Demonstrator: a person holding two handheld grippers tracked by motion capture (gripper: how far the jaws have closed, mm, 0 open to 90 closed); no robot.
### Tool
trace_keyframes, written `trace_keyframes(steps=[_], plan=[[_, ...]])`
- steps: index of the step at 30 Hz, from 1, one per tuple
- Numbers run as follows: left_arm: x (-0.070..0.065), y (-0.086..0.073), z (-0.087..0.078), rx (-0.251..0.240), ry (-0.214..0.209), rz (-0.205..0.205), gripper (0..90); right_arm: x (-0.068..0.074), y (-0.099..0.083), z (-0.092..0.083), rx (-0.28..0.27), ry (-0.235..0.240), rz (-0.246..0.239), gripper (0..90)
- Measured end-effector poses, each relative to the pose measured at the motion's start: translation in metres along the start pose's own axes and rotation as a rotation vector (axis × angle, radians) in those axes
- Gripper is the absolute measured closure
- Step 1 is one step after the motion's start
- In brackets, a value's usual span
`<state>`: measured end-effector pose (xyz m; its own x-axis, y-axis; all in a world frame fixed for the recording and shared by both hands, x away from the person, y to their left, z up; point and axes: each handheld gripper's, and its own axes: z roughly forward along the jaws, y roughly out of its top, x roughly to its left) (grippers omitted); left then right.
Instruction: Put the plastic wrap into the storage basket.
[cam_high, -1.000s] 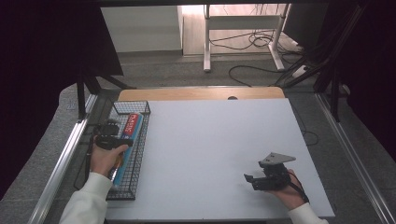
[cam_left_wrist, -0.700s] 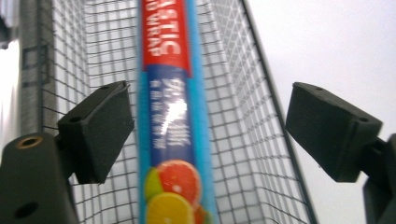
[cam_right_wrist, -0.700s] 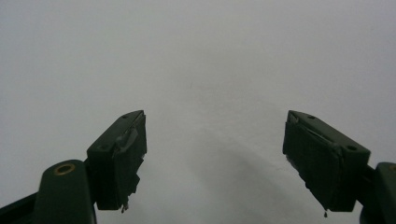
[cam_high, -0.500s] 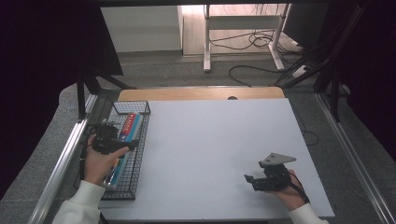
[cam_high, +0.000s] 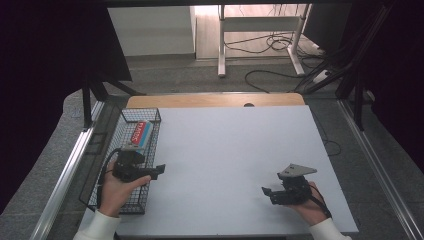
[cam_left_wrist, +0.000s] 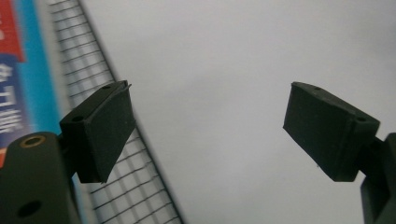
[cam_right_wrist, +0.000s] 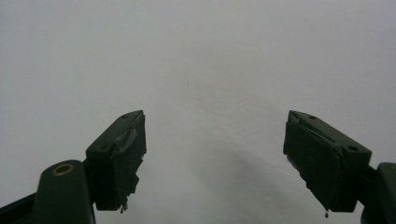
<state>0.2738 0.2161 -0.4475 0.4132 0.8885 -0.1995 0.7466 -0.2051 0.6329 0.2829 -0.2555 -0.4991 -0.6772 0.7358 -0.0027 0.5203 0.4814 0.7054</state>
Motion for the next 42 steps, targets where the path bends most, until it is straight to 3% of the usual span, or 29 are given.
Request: trace_keyframes(steps=[3, 4, 5, 6, 7, 8, 9, 10, 14, 16, 18, 30, 42], plan=[[-0.012, -0.004, 0.003, -0.011, -0.012, 0.027, 17.2, 0.000, 0.000, 0.000, 0.002, -0.001, 0.004, 21.5], [-0.019, -0.010, 0.007, -0.022, -0.044, 0.050, 17.3, 0.000, -0.001, 0.000, 0.001, -0.001, 0.001, 21.4], [-0.019, -0.010, 0.007, -0.022, -0.044, 0.050, 17.3, 0.000, -0.001, 0.000, 0.001, -0.001, 0.001, 21.4], [-0.026, -0.017, 0.010, -0.036, -0.089, 0.075, 17.2, 0.000, -0.001, -0.001, -0.007, 0.002, 0.004, 21.4], [-0.026, -0.017, 0.010, -0.036, -0.089, 0.075, 17.2, 0.000, -0.001, -0.001, -0.007, 0.002, 0.004, 21.4], [-0.036, -0.024, 0.015, -0.040, -0.107, 0.124, 17.0, 0.000, 0.000, -0.002, -0.015, 0.016, 0.017, 21.4], [-0.036, -0.024, 0.015, -0.040, -0.107, 0.124, 16.9, 0.000, 0.000, -0.002, -0.015, 0.016, 0.017, 21.4], [-0.044, -0.030, 0.022, -0.018, -0.090, 0.168, 16.6, 0.000, 0.000, -0.003, -0.023, 0.020, 0.013, 21.3], [-0.052, -0.036, 0.030, -0.003, -0.103, 0.190, 16.5, 0.001, 0.001, -0.004, -0.034, 0.026, 0.006, 21.2], [-0.057, -0.039, 0.034, 0.000, -0.081, 0.215, 16.4, 0.001, 0.001, -0.005, -0.045, 0.033, 0.004, 21.2], [-0.059, -0.042, 0.036, -0.001, -0.089, 0.226, 16.4, 0.000, 0.001, -0.006, -0.062, 0.049, 0.020, 21.2], [-0.053, -0.042, 0.034, -0.048, -0.073, 0.190, 16.2, 0.002, 0.003, -0.010, -0.093, 0.049, -0.005, 21.2], [-0.051, -0.043, 0.035, -0.042, -0.068, 0.180, 15.0, 0.001, 0.002, -0.010, -0.095, 0.043, -0.013, 20.6]])
